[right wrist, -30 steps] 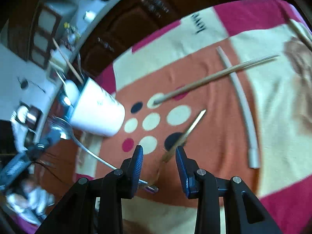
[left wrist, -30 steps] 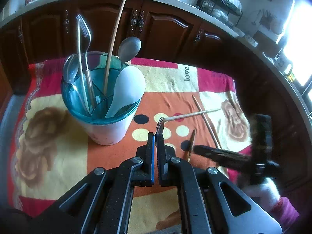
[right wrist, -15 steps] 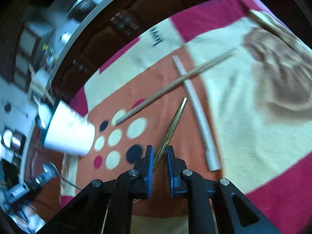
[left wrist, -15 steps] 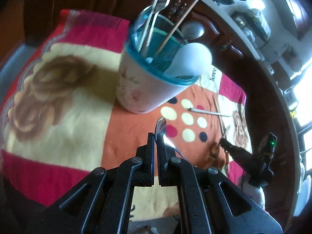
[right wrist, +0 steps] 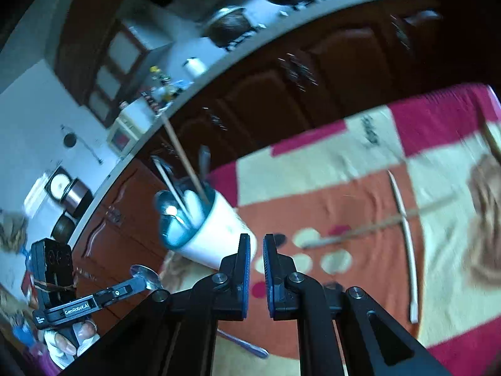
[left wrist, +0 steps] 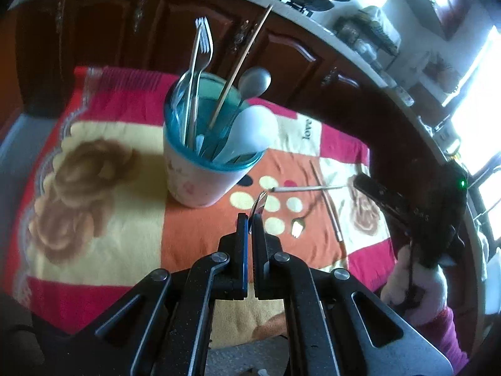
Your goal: Organize utensils
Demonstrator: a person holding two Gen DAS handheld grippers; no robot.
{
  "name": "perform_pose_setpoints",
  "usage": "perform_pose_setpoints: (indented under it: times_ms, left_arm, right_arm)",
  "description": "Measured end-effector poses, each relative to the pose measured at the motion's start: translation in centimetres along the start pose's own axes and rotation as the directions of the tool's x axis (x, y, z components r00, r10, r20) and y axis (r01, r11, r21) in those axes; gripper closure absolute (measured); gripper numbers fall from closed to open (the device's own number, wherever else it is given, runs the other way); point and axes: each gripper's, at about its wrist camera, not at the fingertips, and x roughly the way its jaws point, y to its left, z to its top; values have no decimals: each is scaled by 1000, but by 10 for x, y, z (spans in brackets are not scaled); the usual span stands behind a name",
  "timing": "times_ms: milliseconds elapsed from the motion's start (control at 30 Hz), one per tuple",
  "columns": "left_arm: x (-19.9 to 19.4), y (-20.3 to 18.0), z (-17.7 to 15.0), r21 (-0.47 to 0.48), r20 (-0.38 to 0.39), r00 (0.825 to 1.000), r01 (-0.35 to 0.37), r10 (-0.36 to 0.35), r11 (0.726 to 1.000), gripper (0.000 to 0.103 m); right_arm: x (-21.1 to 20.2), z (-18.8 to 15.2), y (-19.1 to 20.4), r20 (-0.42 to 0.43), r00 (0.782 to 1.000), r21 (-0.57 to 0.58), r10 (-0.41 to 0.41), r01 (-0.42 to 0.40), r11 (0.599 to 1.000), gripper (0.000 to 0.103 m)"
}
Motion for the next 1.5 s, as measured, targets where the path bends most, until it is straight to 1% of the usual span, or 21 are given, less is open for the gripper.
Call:
perform_pose_setpoints:
  times_ms: [100, 167, 233, 300, 367, 467, 533, 567, 633, 667, 700, 733, 767, 867, 967, 1067, 1167, 1267, 1367, 1433, 1500]
  left_arm:
    - [-7, -2, 4, 14, 13, 1000, -3, 3, 1000, 103]
    - [-9, 0, 4, 11, 18, 1000, -1, 1, 1000, 103]
    - [-9, 3, 4, 3, 17, 1000, 1, -1, 1000, 103]
    - [-9, 5, 2, -3, 14, 1000, 4, -4, 1000, 103]
    - [-9, 6, 0, -8, 8, 1000, 8, -8, 1000, 103]
    - [-11, 3, 1, 0, 7, 1000, 12, -12, 1000, 103]
    - [-14, 1, 3, 4, 10, 1000, 14, -14, 1000, 103]
    - [-17, 0, 4, 9, 13, 1000, 14, -15, 1000, 103]
    - [-22, -2, 6, 15, 20, 1000, 14, -14, 1000, 103]
    - [-25, -2, 8, 18, 26, 1000, 14, -14, 1000, 103]
    - [-29, -2, 9, 18, 30, 999, 15, -16, 1000, 103]
    - [-31, -2, 11, 18, 34, 999, 17, -17, 1000, 103]
    - [-35, -2, 12, 18, 41, 999, 20, -21, 1000, 103]
    - [-49, 0, 20, 18, 64, 997, 31, -32, 999, 103]
    - [-65, -1, 31, 30, 97, 995, 35, -38, 999, 103]
    - [-85, 0, 46, 45, 149, 989, 10, -16, 999, 103]
    - [-97, 5, 61, 51, 192, 981, -32, 22, 998, 103]
    - [-103, 10, 74, 49, 222, 973, -72, 59, 996, 103]
    - [-104, 16, 87, 42, 248, 964, -112, 98, 993, 102]
    - [-102, 18, 94, 46, 265, 955, -148, 131, 988, 102]
    - [-97, 20, 99, 53, 280, 944, -195, 173, 979, 102]
  right_arm:
    - [6, 6, 16, -1, 1000, -68, -19, 19, 998, 98]
    - [8, 5, 11, -5, 1000, -62, -29, 28, 998, 98]
    - [10, 2, -7, -13, 996, -27, -89, 89, 996, 97]
    - [17, -5, -33, -60, 988, 27, -141, 143, 989, 93]
    - [27, -14, -59, -103, 974, 66, -200, 207, 976, 78]
    - [45, -20, -90, -155, 959, 128, -236, 257, 958, 77]
    - [52, -18, -105, -161, 960, 179, -231, 258, 949, 76]
    - [58, -16, -111, -166, 959, 196, -229, 259, 946, 73]
    - [71, -13, -122, -181, 953, 213, -242, 279, 937, 73]
    - [78, -12, -127, -197, 953, 220, -231, 273, 937, 76]
    - [82, -11, -129, -190, 958, 221, -217, 257, 941, 82]
    - [83, -11, -129, -194, 955, 207, -224, 263, 942, 89]
    - [82, -11, -127, -191, 956, 194, -224, 261, 946, 90]
    - [63, -9, -108, -150, 968, 146, -202, 224, 964, 94]
    - [40, -1, -78, -104, 978, 70, -183, 190, 979, 96]
    - [19, 12, -48, -60, 989, 17, -138, 140, 990, 96]
    - [3, 29, -16, -7, 997, -27, -74, 73, 997, 96]
    - [-3, 46, 21, 46, 999, -78, -4, 7, 997, 96]
    - [2, 59, 55, 68, 996, -131, 51, -41, 991, 96]
    - [13, 67, 77, 68, 995, -166, 73, -61, 984, 96]
    - [25, 72, 94, 69, 995, -207, 72, -56, 977, 96]
